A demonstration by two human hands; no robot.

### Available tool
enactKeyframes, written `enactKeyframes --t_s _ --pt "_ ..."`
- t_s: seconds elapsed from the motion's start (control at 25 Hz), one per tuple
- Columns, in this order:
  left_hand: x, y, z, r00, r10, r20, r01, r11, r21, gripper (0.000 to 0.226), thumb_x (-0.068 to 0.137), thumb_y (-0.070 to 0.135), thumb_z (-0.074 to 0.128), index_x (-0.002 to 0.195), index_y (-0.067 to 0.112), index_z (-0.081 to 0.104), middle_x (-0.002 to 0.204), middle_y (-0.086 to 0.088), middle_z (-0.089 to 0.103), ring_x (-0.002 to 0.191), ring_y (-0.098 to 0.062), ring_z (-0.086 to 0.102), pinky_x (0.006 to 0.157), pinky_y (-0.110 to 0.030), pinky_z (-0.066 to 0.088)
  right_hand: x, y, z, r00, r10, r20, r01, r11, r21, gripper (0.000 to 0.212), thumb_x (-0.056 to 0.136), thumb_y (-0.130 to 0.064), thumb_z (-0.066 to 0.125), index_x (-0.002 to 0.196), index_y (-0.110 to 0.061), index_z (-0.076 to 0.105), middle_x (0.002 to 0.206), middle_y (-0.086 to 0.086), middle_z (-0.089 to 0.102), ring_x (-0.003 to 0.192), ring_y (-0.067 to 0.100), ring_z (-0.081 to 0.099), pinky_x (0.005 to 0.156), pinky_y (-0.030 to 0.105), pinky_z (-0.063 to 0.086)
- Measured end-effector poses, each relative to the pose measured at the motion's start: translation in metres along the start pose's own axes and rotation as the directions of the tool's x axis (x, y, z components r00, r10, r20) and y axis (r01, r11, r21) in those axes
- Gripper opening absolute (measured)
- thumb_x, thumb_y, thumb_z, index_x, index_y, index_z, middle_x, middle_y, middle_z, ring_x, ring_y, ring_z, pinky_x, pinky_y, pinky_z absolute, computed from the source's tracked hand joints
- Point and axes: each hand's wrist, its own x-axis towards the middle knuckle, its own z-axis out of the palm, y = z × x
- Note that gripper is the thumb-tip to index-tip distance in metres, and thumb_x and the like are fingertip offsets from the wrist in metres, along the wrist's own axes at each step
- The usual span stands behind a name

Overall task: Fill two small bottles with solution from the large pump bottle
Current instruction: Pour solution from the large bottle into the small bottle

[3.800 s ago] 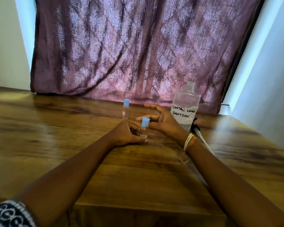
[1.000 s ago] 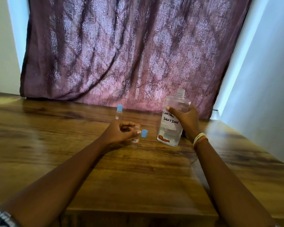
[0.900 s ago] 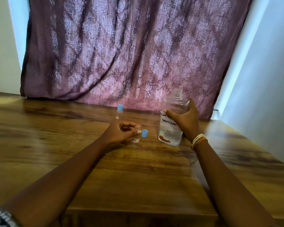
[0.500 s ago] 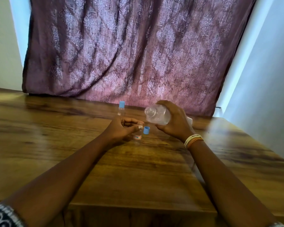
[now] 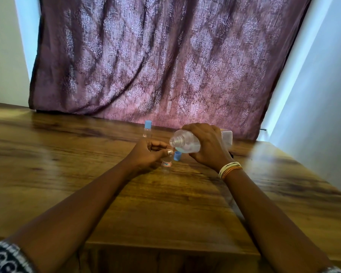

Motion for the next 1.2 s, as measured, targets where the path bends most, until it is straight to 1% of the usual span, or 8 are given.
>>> enactKeyframes --t_s 0.12,0.28,0.4,0.48,0.64,0.84,1.08,1.2 --pt "0.0006 -0.0006 -0.0004 1.000 0.001 -0.003 -0.001 1.000 -0.010 0.012 0.082 0.008 0.071 0.092 0.013 0.074 0.085 0.000 0.077 0.079 -0.014 0.073 0.074 -0.036 0.057 0.0007 -0.0003 -0.0008 1.000 -0.014 -0.008 0.013 0.998 -0.055 0.051 0.071 -0.038 0.073 0.119 -0.026 0.058 0.115 -0.006 0.066 0.108 0.020 0.059 0.089 0.045 0.040" --pt "0.0010 -0.0008 0.0006 1.000 0.003 0.005 -0.003 1.000 -0.028 0.012 0.082 0.006 0.070 0.090 0.014 0.074 0.080 0.005 0.077 0.074 -0.008 0.072 0.063 -0.022 0.055 0.0010 0.0003 0.0005 0.999 -0.029 -0.019 0.027 0.995 -0.096 0.050 0.073 -0.036 0.072 0.120 -0.026 0.058 0.116 -0.005 0.065 0.109 0.021 0.059 0.089 0.045 0.039" --pt "0.0016 -0.0021 0.0006 1.000 0.011 -0.005 -0.011 1.000 -0.026 0.013 0.081 0.004 0.071 0.093 0.009 0.073 0.080 0.006 0.076 0.074 -0.005 0.071 0.064 -0.016 0.052 0.0001 0.0008 0.0012 0.999 -0.044 -0.027 0.041 0.992 -0.116 0.051 0.072 -0.035 0.072 0.120 -0.027 0.057 0.117 -0.006 0.065 0.109 0.021 0.059 0.090 0.046 0.040" --pt "0.0012 -0.0020 0.0002 1.000 0.014 0.000 -0.014 1.000 -0.025 0.015 0.082 0.004 0.071 0.096 0.006 0.073 0.083 0.003 0.075 0.075 -0.006 0.072 0.064 -0.016 0.052 0.0001 0.0009 0.0013 0.998 -0.051 -0.038 0.046 0.992 -0.116 0.051 0.072 -0.033 0.073 0.120 -0.027 0.057 0.116 -0.006 0.065 0.108 0.021 0.059 0.089 0.046 0.040" --pt "0.0017 -0.0024 -0.0004 1.000 0.009 0.008 -0.008 0.999 -0.038 0.014 0.081 0.004 0.071 0.094 0.009 0.073 0.082 0.004 0.076 0.076 -0.007 0.072 0.064 -0.018 0.053 0.0006 0.0017 0.0026 0.997 -0.062 -0.054 0.054 0.988 -0.146 0.050 0.072 -0.031 0.074 0.120 -0.027 0.058 0.116 -0.007 0.065 0.108 0.021 0.059 0.088 0.045 0.039" --pt "0.0017 -0.0011 0.0000 1.000 -0.005 0.004 0.005 0.999 -0.035 0.021 0.082 0.003 0.070 0.103 0.000 0.070 0.089 -0.002 0.073 0.073 -0.003 0.071 0.063 -0.015 0.052 0.0011 0.0039 0.0032 0.995 -0.064 -0.073 0.052 0.986 -0.160 0.050 0.073 -0.031 0.074 0.120 -0.027 0.058 0.117 -0.006 0.065 0.110 0.021 0.059 0.090 0.048 0.040" --pt "0.0001 0.0004 -0.0002 1.000 -0.006 0.013 0.006 0.999 -0.045 0.019 0.082 0.002 0.069 0.101 0.002 0.070 0.088 -0.002 0.073 0.073 -0.003 0.071 0.061 -0.016 0.052 0.0008 0.0040 0.0032 0.996 -0.059 -0.065 0.048 0.984 -0.170 0.051 0.073 -0.031 0.074 0.121 -0.027 0.058 0.117 -0.007 0.064 0.110 0.020 0.058 0.091 0.046 0.038" --pt "0.0003 0.0001 -0.0003 1.000 -0.010 0.014 0.011 0.998 -0.060 0.015 0.082 0.001 0.069 0.094 0.009 0.071 0.080 0.005 0.075 0.073 -0.004 0.072 0.061 -0.016 0.053 0.0009 0.0038 0.0023 0.996 -0.063 -0.069 0.050 0.983 -0.179 0.051 0.073 -0.032 0.074 0.121 -0.028 0.057 0.118 -0.007 0.064 0.110 0.021 0.058 0.092 0.045 0.037"
